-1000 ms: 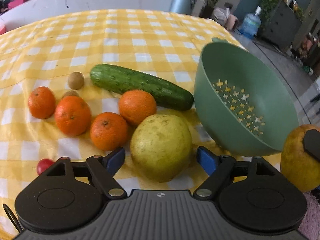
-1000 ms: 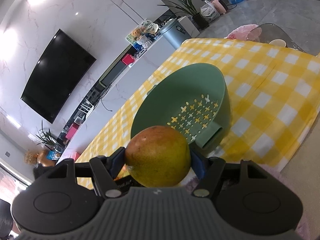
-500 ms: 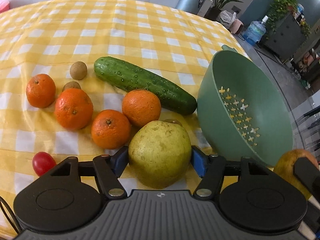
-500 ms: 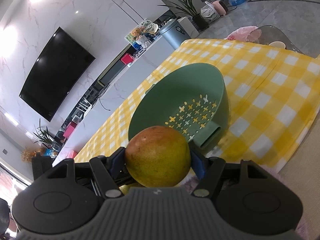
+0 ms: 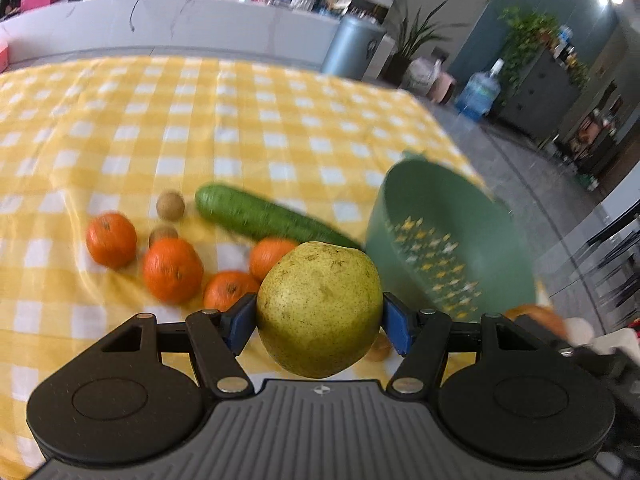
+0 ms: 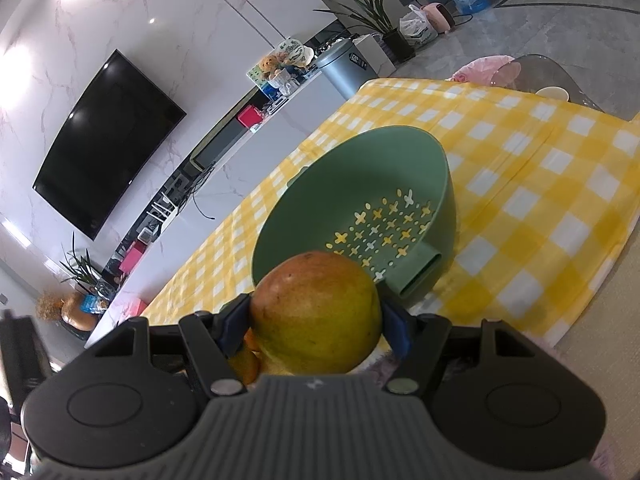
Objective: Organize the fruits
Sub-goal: 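Carry the pear into the green colander and open the left gripper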
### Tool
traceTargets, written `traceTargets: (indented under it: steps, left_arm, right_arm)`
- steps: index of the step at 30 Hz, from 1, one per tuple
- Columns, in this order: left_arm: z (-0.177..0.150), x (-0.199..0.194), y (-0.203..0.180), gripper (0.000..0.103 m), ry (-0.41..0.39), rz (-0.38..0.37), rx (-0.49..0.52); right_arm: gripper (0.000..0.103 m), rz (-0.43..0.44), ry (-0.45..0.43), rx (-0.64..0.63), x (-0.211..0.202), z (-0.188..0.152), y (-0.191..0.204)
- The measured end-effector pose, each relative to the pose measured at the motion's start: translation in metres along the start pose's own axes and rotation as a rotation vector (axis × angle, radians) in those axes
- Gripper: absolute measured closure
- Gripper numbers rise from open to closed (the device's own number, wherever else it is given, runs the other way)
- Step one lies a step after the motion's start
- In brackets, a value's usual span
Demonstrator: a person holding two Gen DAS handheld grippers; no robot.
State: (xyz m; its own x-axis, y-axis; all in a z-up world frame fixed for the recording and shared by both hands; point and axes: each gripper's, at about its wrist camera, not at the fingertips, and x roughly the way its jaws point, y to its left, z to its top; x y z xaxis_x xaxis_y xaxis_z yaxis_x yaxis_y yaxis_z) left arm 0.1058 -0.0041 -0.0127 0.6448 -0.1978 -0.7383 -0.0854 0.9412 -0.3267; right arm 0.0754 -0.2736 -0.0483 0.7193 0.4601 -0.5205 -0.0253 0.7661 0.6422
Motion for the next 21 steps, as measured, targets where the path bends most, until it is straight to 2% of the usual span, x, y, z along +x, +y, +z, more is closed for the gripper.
traceTargets:
  steps: [7,13,15,18,21]
  left_arm:
    - [0.020,-0.033,-0.022,0.028,-0.066,-0.086,0.040]
    - [0.040,-0.027,-0.050,0.028,-0.049,-0.151,0.096]
    - [0.045,-0.014,-0.060,0.028,-0.019,-0.173,0.123]
    - [0.051,0.023,-0.074,0.028,0.107,-0.227,0.133]
    - [0.055,0.060,-0.091,0.028,0.203,-0.240,0.154]
  right_arm:
    - [0.037,0.061,-0.040,0.087,-0.008,0.004,-0.009]
    - [0.037,0.082,-0.097,0.087,-0.016,0.020,-0.007]
    - [0.037,0.076,-0.124,0.082,-0.022,0.028,-0.008]
    - [0.037,0.072,-0.174,0.088,-0.032,0.034,-0.015]
    - [0.037,0.074,-0.223,0.118,-0.041,0.036,-0.026]
